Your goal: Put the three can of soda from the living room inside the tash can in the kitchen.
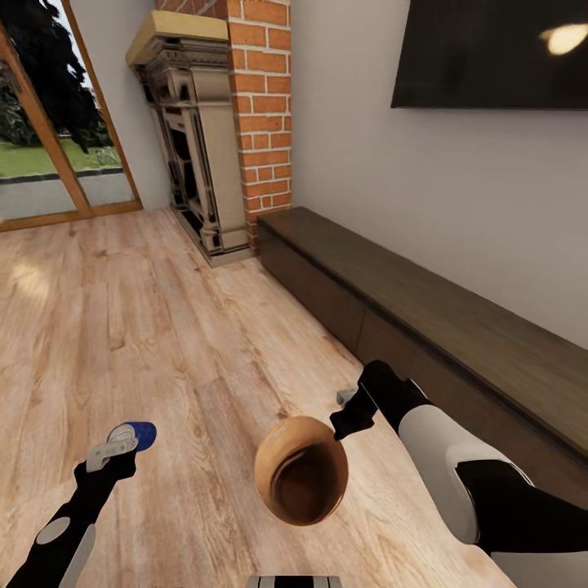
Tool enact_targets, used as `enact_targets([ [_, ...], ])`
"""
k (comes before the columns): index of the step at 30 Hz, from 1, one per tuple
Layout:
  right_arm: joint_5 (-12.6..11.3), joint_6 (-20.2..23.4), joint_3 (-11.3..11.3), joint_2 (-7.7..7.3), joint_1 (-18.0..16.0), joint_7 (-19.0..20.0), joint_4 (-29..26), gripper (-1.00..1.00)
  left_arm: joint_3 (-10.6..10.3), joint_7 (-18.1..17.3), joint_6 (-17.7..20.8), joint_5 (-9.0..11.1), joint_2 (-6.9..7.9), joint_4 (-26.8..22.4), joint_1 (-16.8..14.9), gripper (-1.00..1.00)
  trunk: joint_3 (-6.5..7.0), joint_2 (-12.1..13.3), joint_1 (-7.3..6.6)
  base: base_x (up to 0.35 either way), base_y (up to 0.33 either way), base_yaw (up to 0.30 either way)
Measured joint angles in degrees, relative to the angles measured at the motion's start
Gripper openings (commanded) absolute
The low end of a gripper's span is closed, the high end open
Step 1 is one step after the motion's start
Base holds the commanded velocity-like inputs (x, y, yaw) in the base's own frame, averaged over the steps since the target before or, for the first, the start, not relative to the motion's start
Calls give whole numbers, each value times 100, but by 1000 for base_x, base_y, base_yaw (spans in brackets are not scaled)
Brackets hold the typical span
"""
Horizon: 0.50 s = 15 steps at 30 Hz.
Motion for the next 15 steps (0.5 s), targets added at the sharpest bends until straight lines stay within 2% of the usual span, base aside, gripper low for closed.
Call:
enact_targets([
  [5, -41, 18, 1, 4, 30, 3, -4, -100, 0, -1, 5, -1, 0, -31, 2, -100, 18, 0, 0, -246, 0, 207],
  [15, -49, 15, 2, 15, 40, -142, 2, -100, 1, 19, 8, -5, 0, -43, 19, -100, 58, 0, 0, -317, 0, 227],
])
